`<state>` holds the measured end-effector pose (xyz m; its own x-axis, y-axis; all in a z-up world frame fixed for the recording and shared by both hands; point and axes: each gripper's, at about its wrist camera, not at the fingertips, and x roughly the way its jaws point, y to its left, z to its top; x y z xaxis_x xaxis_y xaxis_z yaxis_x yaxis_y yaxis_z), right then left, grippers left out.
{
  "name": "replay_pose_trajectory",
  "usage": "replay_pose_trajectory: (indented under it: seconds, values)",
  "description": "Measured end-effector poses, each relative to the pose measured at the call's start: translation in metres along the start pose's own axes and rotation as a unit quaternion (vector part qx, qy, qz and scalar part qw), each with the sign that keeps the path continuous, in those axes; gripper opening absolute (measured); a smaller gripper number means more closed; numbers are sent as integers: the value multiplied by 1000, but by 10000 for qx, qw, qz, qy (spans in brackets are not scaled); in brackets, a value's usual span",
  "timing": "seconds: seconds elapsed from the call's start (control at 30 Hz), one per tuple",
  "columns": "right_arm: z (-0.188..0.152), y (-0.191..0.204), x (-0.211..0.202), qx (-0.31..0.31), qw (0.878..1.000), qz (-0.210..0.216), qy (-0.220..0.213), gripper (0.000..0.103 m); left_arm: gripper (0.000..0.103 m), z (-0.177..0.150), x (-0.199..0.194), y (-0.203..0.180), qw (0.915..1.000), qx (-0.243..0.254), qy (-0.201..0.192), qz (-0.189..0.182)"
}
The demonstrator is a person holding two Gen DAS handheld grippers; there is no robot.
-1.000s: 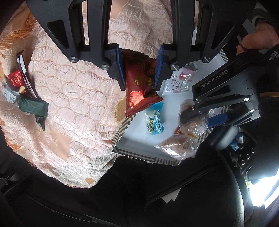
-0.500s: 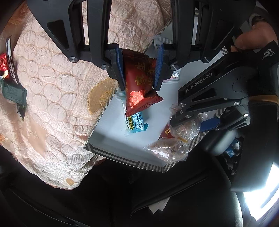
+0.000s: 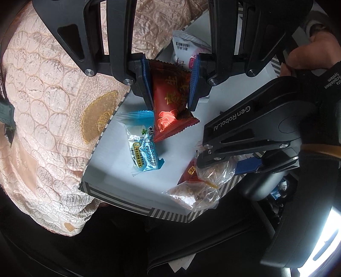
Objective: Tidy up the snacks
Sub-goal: 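Open both grippers to drop the nut bag and red cake in the tray, then move both grippers back over the remaining snacks on the blanket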
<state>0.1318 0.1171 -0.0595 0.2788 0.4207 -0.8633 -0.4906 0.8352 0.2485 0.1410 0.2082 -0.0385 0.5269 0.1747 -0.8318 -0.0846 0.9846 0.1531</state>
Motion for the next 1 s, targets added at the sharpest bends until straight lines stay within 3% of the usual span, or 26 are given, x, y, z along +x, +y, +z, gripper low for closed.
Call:
replay_pose_trajectory:
  seconds: [0.3,0.53,0.8,1.0]
  values:
    - [-2,2,1,7,9998,172,-103,37,55,2,4,-5,9999,-26,63,-89]
    - [-4,-2,-15,122,9995,158,-239,37,84,6,-1,4,9996,-260,-51,-87]
    - [-20,-21,-60,322,9979,188,-521,37,87,10,-25,-2,9990,-329,-252,-182]
    - [-47,-38,-94,295,9972,-85,-675,37,93,13,-53,-22,9974,-271,-537,-387]
